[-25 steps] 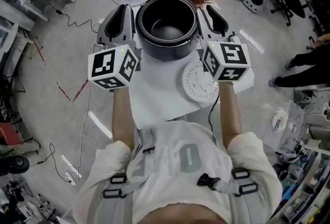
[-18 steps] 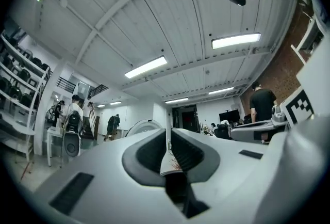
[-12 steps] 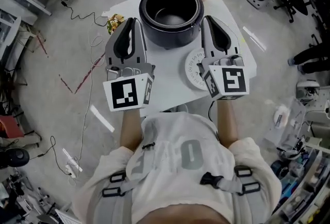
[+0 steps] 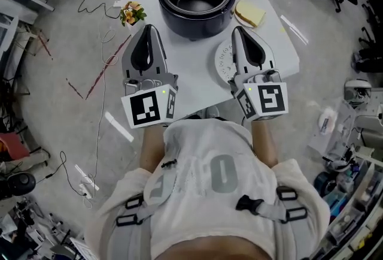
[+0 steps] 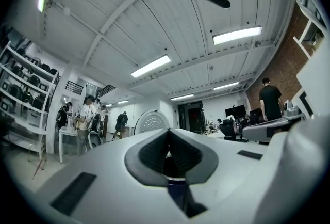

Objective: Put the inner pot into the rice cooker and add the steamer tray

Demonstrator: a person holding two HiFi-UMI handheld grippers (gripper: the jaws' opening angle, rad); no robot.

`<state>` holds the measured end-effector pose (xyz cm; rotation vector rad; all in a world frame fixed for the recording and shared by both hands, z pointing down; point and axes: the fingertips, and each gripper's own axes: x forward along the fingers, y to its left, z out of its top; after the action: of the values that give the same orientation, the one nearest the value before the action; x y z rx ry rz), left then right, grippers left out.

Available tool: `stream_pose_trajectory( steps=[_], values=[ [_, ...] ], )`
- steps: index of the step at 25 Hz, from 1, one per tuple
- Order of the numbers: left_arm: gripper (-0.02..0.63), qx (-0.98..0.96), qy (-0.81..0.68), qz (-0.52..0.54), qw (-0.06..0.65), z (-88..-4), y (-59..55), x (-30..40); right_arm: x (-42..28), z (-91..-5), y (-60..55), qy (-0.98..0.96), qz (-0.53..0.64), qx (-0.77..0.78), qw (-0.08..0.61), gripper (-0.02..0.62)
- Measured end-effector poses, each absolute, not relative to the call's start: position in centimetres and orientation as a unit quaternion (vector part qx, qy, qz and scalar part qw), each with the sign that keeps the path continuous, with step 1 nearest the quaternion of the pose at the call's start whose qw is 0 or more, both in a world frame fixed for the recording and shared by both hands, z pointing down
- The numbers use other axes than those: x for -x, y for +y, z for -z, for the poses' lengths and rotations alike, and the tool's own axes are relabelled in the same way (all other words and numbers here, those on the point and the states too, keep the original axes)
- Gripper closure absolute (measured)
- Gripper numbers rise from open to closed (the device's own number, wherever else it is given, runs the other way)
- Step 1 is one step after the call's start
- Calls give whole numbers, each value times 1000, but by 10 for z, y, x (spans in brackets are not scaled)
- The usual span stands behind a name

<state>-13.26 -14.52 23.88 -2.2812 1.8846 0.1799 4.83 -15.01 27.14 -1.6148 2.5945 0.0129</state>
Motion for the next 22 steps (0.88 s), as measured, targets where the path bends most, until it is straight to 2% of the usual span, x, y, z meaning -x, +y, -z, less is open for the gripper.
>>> stream_pose_trajectory(
  steps=[9,10,11,12,14,16,19,22],
  values=[
    [582,784,610,-89,72,-233,-143,125,-57,-265,-143,839,-5,542,52,584],
    [568,794,598,-94,62,-233,-144,122,-58,-265,-144,840,-2,541,51,500],
    [498,804,584,-98,53,-234,-146,117,-60,-266,-144,841,2,538,51,404],
    [395,815,569,-102,45,-234,-147,112,-63,-267,-145,842,6,537,52,340],
    [335,829,547,-109,34,-236,-149,104,-71,-269,-144,838,16,543,58,293],
    [309,837,535,-112,26,-238,-150,98,-83,-271,-143,831,30,551,67,252],
    [301,851,513,-113,-8,-248,-157,82,-110,-276,-141,814,54,572,81,252],
    [301,864,481,-128,-81,-268,-169,60,-148,-287,-136,790,83,600,93,252]
  ],
)
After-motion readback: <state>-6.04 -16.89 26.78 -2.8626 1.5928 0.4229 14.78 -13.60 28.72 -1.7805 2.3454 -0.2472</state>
